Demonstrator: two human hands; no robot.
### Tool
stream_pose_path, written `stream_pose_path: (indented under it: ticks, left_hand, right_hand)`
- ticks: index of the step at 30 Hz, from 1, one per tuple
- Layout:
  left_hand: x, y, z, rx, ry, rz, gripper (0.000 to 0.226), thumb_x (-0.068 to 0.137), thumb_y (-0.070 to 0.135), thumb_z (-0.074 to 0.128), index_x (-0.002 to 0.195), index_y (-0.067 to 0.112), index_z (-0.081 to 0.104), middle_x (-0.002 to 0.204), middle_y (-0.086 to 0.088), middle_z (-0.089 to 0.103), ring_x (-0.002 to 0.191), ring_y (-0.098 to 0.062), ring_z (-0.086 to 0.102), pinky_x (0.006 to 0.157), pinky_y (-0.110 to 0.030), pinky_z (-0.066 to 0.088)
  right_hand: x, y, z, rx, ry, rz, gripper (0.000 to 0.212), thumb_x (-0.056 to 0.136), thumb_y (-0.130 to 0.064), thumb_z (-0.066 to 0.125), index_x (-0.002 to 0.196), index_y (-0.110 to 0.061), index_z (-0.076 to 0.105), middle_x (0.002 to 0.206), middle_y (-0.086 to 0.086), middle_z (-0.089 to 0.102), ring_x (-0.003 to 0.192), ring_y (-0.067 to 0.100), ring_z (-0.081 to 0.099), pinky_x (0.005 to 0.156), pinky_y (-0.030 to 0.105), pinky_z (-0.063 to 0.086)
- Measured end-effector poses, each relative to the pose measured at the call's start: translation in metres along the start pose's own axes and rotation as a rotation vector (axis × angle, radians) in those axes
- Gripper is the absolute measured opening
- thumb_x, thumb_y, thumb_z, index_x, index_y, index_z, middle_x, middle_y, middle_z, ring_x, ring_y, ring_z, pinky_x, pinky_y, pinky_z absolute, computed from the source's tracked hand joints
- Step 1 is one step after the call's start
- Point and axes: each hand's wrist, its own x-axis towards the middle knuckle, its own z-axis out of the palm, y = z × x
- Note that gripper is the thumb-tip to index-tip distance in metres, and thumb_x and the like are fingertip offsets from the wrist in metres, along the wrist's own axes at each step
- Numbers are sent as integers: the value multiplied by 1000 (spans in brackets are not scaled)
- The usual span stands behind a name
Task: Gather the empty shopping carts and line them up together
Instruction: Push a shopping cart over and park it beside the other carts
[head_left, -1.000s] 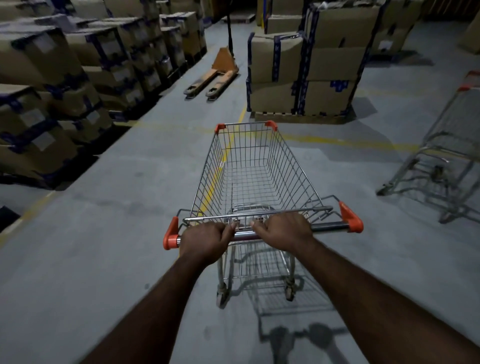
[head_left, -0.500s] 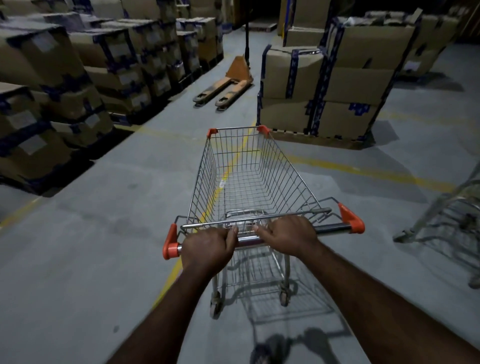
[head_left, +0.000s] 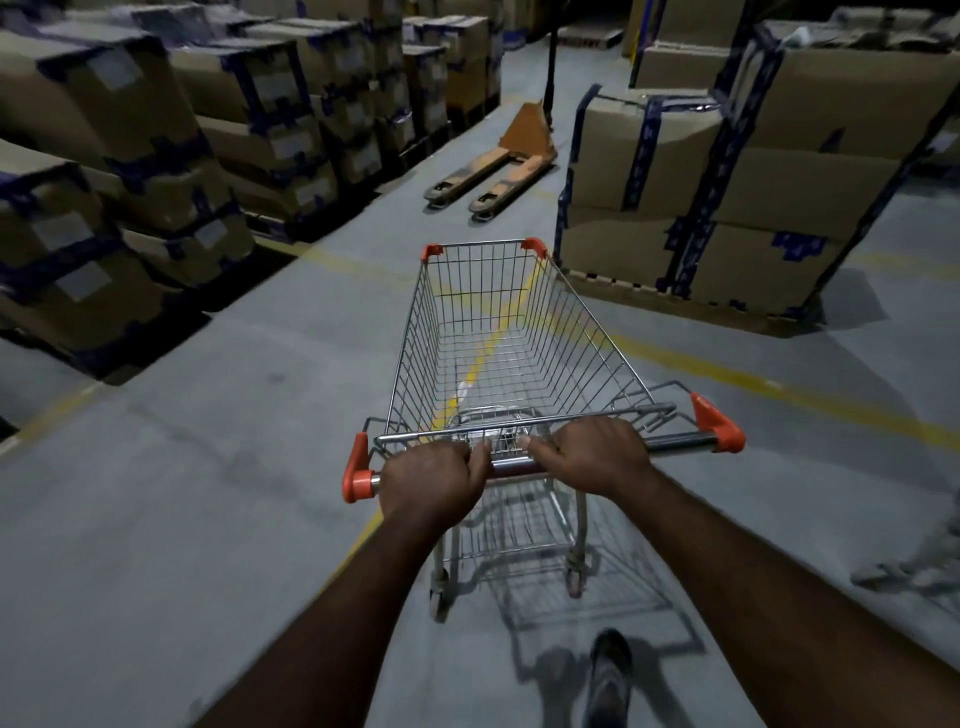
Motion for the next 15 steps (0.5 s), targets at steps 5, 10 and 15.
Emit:
stream_pose_path:
  ticks: [5, 10, 15]
  left_hand:
    - [81, 24, 8, 6, -4, -52, 64, 102, 60, 23, 84, 22, 71, 79, 1, 69, 75, -23, 67, 64, -30, 41]
    - [161, 42, 13, 14, -28, -111, 67, 101, 62, 21, 87, 23, 72, 77, 1, 69, 75, -21, 67, 65, -30, 42]
    - [230, 56, 17, -12, -53, -152, 60, 102, 61, 24, 91, 27, 73, 84, 1, 71, 82, -22, 68, 66, -31, 37]
  right_hand:
    - [75, 48, -6, -6, 48, -39, 77, 94, -76, 21, 69, -17, 64, 61, -3, 53, 71, 22, 61, 71, 30, 44]
    - [150, 90, -16, 5, 29, -108, 80, 96, -74, 19, 81, -16, 73, 72, 3, 64, 77, 25, 64, 73, 32, 44]
    - [221, 127, -18, -9, 35, -184, 83, 96, -73, 15, 91, -16, 75, 83, 7, 70, 85, 28, 67, 74, 33, 44]
